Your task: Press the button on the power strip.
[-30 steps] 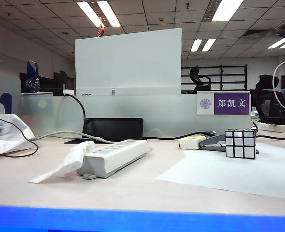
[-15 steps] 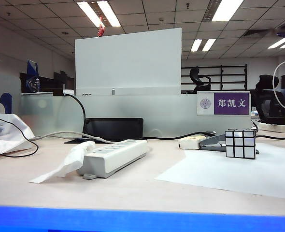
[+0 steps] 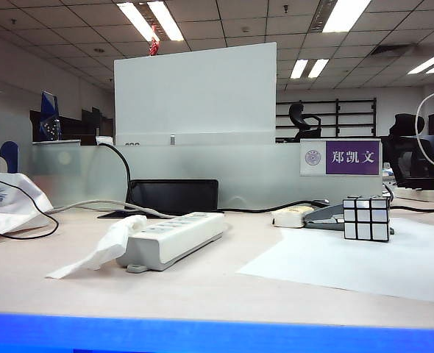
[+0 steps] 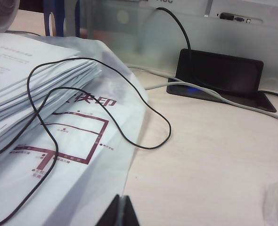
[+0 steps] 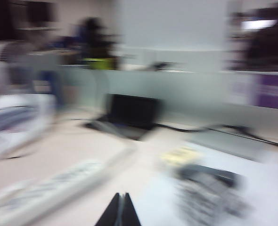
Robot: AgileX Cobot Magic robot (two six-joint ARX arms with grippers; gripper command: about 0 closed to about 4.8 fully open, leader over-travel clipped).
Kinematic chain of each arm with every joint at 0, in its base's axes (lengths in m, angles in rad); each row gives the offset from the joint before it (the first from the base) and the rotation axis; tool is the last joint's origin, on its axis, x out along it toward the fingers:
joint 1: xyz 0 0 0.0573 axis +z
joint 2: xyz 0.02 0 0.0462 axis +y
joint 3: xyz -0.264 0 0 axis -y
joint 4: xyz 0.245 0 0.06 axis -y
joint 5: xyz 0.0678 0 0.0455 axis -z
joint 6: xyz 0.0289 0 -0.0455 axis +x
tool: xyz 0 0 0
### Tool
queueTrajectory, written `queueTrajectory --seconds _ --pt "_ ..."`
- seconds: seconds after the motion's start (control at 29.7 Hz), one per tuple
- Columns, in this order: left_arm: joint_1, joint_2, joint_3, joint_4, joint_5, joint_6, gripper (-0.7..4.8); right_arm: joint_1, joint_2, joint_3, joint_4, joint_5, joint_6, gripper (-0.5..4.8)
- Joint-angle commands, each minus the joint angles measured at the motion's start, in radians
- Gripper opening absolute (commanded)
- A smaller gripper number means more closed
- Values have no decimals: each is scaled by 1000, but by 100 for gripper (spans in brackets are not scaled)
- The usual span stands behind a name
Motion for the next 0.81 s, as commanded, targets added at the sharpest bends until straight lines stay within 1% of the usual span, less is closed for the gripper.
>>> queueTrajectory --seconds 0.03,0.17,0.34,0.47,0.64,0.81 --pt "1 -1 1 13 1 0 -5 0 -117 5 -182 269 -90 0" --pt "1 -1 1 13 1 0 -5 -1 -184 5 -257 335 -163 0" --pt "1 -1 1 13 1 0 -5 -1 -225 5 -346 447 -163 0" --pt "1 -1 1 13 1 0 -5 -2 -251 5 -388 505 -162 0" --pt "1 -1 1 12 1 0 -5 -2 -266 -1 -423 587 -101 0" --pt "1 -1 1 12 1 0 -5 -2 -266 -63 -388 587 -35 0"
